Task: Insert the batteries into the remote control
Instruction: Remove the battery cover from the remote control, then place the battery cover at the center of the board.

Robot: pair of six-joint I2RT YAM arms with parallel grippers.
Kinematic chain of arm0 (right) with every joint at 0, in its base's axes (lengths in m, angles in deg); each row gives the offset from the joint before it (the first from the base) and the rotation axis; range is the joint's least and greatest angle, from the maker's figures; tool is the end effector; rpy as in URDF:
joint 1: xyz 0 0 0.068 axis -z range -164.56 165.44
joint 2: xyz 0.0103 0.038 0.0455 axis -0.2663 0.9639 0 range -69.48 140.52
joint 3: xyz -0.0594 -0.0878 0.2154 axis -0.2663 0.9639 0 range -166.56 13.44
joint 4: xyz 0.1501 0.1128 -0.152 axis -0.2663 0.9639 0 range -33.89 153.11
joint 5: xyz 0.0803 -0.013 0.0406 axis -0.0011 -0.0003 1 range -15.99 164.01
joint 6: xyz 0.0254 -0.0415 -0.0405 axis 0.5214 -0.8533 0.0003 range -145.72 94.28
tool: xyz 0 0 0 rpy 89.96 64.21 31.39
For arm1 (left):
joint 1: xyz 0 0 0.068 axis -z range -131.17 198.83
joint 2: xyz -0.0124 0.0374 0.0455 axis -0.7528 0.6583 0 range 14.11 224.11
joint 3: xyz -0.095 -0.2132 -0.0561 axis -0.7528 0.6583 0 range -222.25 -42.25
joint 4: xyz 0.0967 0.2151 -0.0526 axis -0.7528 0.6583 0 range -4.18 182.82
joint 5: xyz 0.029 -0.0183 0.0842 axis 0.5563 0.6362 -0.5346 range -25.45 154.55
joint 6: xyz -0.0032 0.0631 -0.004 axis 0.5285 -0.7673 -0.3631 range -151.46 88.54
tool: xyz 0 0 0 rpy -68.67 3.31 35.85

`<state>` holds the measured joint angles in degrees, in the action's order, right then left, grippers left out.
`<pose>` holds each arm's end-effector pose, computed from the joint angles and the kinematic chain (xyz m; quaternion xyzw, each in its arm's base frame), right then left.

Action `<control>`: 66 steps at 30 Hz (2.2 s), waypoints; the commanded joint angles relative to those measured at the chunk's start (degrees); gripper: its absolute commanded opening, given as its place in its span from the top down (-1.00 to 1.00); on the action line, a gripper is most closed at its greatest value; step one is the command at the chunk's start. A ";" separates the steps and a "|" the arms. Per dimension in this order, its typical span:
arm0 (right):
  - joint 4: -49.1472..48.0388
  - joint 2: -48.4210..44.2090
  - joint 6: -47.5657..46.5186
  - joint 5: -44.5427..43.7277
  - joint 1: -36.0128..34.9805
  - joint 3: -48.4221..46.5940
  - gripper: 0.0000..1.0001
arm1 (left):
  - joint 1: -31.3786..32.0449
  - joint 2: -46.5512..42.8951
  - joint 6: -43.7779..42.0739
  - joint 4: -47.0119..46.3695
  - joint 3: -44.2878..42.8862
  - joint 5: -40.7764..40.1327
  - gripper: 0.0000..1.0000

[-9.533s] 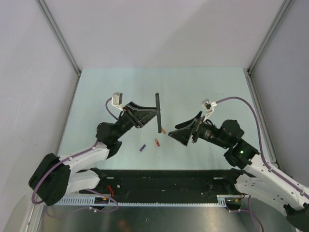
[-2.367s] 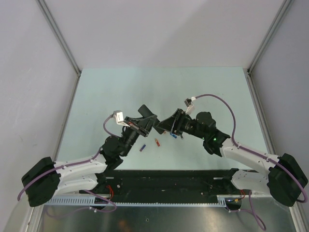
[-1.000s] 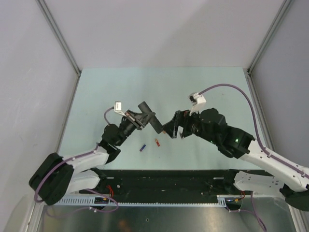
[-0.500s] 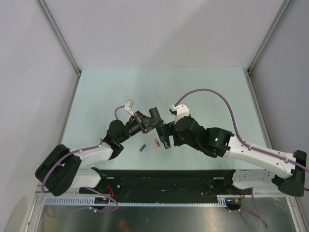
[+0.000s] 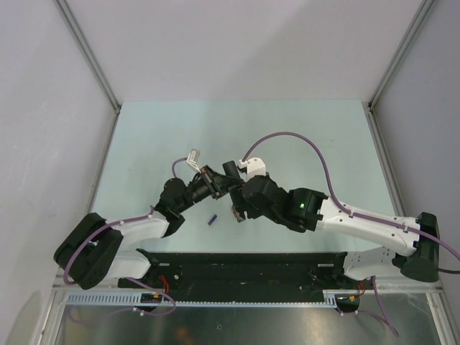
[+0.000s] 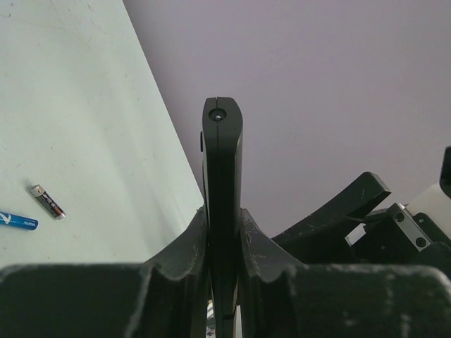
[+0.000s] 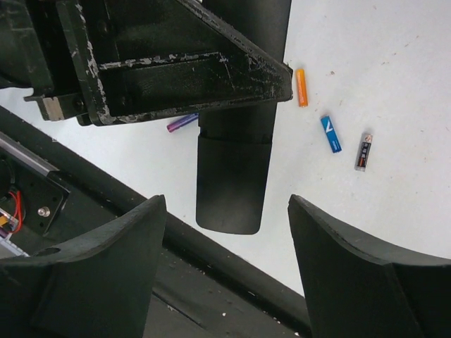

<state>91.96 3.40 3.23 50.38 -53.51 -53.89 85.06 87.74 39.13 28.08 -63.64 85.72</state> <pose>0.1151 0.2446 0.2930 -0.2259 0.8671 0.1812 0.4053 0.1981 -0.1668 0.2055 -0.0653 0.6716 -0.6578 0.3346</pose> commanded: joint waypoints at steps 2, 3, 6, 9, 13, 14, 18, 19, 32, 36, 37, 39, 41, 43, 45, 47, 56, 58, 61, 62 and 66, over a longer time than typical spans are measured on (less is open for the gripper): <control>0.88 1.03 1.02 -2.11 -0.40 -2.72 -0.38 | 0.07 0.47 1.13 -2.38 -2.17 -0.43 1.00; 1.23 1.21 0.93 -2.03 -0.40 -2.72 -0.35 | 0.07 0.47 1.22 -2.47 -2.17 -0.51 1.00; 1.67 2.00 1.02 -1.94 -0.40 -2.72 -0.27 | 0.07 0.64 1.31 -2.38 -2.08 -0.51 1.00; 2.02 2.26 1.11 -1.76 -0.40 -2.72 -0.22 | 0.07 0.64 1.31 -2.47 -1.99 -0.52 1.00; 2.20 2.35 1.11 -1.76 -0.31 -2.72 -0.15 | 0.07 0.55 1.39 -2.47 -1.99 -0.69 0.99; 2.20 2.44 1.11 -1.76 -0.31 -2.72 -0.14 | 0.07 0.47 1.40 -2.47 -1.90 -0.60 1.00; 2.38 2.18 1.11 -1.59 -0.31 -2.72 -0.05 | 0.07 0.12 1.39 -2.47 -1.64 -0.78 1.00; 2.29 2.18 1.02 -1.33 -0.31 -2.72 -0.02 | 0.07 0.20 1.48 -2.47 -1.55 -0.78 0.99; 3.51 -0.72 1.63 0.43 -0.66 -2.72 0.28 | -0.37 0.20 0.34 -2.47 -1.11 -2.45 0.99; 4.66 -2.39 2.07 1.31 -0.84 -2.72 0.30 | -1.16 0.55 -0.54 -2.38 -1.90 -2.36 1.00; 4.92 -2.65 2.16 1.49 -0.84 -2.72 0.30 | -1.51 0.82 -0.54 -2.47 -2.25 -2.27 1.00; 5.54 -3.45 2.34 1.84 -0.84 -2.72 0.30 | -1.69 0.99 -0.80 -2.38 -2.52 -2.10 1.00; 6.24 -4.15 2.78 1.93 -0.84 -2.72 0.30 | -1.95 1.43 -0.89 -2.47 -2.78 -1.92 1.00; 6.77 -4.76 2.78 1.76 -0.84 -2.72 0.30 | -2.12 1.61 -1.06 -2.38 -2.87 -1.83 0.99; 7.73 -5.20 3.04 0.36 -0.58 -2.72 0.31 | -2.39 1.70 -1.15 -2.47 -2.78 -1.66 1.00; 10.89 -5.29 3.65 -2.18 0.30 -2.63 0.30 | -3.00 1.35 -1.33 -2.38 -2.08 -1.57 1.00; 4.94 -6.79 -1.26 3.50 25.60 11.68 0.30 | -6.61 -7.08 2.01 -2.47 5.30 3.26 1.00; 1.60 -4.43 -2.32 6.13 31.82 14.67 0.28 | -6.61 -10.06 2.54 -2.47 7.23 4.66 1.00; -1.48 0.57 -3.54 7.73 36.24 15.56 0.28 | -6.87 -14.10 3.85 -2.38 10.13 6.69 1.00; -2.10 1.90 -3.90 7.64 36.69 15.65 0.29 | -6.96 -15.08 4.20 -2.47 10.92 7.30 1.00; -4.30 8.58 -5.31 8.26 38.80 15.56 0.29 | -7.05 -19.56 5.52 -2.38 15.66 7.57 1.00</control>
<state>93.34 7.57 0.56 56.54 -16.33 -37.93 78.52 72.06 42.19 27.19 -51.37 90.75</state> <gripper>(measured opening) 0.449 0.205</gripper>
